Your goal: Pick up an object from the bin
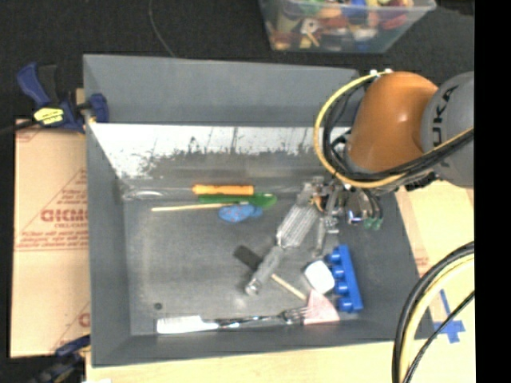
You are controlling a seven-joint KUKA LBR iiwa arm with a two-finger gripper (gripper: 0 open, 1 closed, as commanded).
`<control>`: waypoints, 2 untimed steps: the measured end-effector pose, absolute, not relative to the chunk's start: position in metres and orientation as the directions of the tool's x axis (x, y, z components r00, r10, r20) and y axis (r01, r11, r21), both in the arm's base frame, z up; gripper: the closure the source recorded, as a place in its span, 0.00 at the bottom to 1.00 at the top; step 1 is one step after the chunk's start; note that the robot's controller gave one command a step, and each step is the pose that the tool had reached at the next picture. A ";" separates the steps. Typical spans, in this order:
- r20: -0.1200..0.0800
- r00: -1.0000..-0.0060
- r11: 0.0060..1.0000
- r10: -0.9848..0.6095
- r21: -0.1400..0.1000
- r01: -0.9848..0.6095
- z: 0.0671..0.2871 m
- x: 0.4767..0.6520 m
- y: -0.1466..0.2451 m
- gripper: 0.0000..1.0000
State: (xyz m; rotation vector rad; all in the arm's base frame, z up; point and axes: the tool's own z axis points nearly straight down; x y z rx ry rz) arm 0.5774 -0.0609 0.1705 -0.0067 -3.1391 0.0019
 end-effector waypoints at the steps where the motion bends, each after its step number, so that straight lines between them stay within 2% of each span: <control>1: -0.004 -1.000 1.000 0.002 -0.002 0.002 0.174 0.579 -0.061 0.00; 2: -0.007 -0.946 0.946 -0.325 -0.005 -0.325 0.083 0.603 -0.087 0.00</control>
Offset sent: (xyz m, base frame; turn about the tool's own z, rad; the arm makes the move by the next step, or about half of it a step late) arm 0.0269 -0.0280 -0.1005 -0.3774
